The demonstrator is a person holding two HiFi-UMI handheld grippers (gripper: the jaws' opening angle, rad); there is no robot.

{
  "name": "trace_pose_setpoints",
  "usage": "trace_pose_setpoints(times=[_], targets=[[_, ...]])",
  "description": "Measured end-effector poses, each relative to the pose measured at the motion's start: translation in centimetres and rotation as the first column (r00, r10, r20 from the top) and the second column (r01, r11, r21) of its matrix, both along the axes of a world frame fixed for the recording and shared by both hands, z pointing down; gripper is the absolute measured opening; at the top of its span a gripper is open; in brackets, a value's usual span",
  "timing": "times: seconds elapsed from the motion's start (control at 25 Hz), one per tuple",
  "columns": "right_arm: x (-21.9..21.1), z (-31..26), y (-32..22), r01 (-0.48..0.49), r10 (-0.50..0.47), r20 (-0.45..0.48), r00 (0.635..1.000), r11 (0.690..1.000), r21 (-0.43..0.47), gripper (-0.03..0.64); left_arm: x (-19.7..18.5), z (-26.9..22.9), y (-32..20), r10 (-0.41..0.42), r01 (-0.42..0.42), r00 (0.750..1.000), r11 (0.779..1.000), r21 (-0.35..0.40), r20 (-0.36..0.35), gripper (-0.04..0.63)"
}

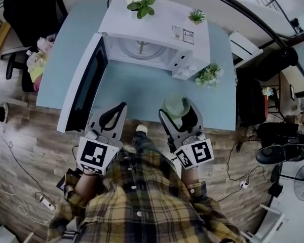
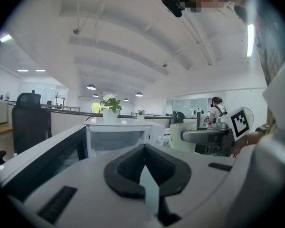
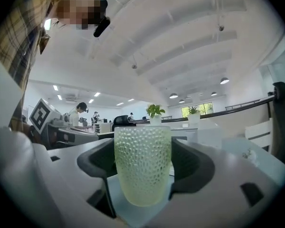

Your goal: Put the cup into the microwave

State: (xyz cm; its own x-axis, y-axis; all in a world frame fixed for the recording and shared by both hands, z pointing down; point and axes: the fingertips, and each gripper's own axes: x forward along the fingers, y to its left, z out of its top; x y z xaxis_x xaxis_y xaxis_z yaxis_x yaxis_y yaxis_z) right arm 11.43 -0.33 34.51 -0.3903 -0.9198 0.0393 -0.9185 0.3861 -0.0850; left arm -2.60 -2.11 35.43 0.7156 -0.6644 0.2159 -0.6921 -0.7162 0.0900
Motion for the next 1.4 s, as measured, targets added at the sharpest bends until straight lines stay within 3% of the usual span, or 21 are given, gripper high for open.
trace_pose_setpoints(times=[0.56,1.08,1.4], targets=[[-3.3,2.1,-2.4,0.104,-0.104,0.019,0.994,0.994,-0.014,0.345,-4.5,0.7,0.4,-0.127,0.127,0.992,0.992,-0.015,0.006,-0.009],[-1.1,0.8,-6.1,0.284,-0.284,-0.003,0.959,0.959,0.013,0.345,0.5,0.2,-3.5,-0.23,0.23,0.973,0.973,0.014,-0.011,-0.009],[0.5,1.0,-7.6,0.315,-0.315,0.002,0.949,0.949,0.018,0.345,2.0,0.2,-4.5,-0.26,0.26,0.966,0.965,0.027,0.002,-0.009]])
